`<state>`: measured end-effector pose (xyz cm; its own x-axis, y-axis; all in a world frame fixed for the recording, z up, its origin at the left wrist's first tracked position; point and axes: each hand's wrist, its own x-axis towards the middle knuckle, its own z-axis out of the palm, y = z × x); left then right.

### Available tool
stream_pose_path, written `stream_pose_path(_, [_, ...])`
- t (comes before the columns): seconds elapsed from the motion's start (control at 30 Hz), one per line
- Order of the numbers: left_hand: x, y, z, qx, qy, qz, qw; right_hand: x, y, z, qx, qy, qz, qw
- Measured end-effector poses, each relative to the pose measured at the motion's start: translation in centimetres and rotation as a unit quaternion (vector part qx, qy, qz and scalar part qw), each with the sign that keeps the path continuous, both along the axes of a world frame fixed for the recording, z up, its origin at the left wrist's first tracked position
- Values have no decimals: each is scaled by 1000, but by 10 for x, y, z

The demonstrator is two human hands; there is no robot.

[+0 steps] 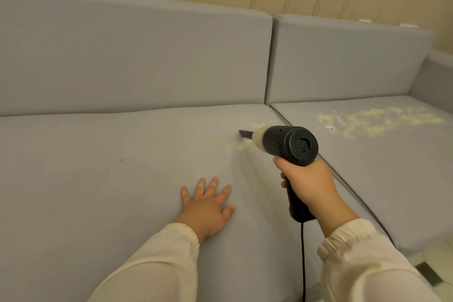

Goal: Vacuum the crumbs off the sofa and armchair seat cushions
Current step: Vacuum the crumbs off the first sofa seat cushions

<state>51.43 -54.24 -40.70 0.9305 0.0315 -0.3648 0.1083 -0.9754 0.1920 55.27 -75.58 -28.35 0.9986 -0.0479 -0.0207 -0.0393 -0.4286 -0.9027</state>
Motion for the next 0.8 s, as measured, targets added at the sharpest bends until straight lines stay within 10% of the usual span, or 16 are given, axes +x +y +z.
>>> stream_pose_path(0.8, [-6,-6,5,4,8,-7,1000,-16,-16,3,-31,35,26,999])
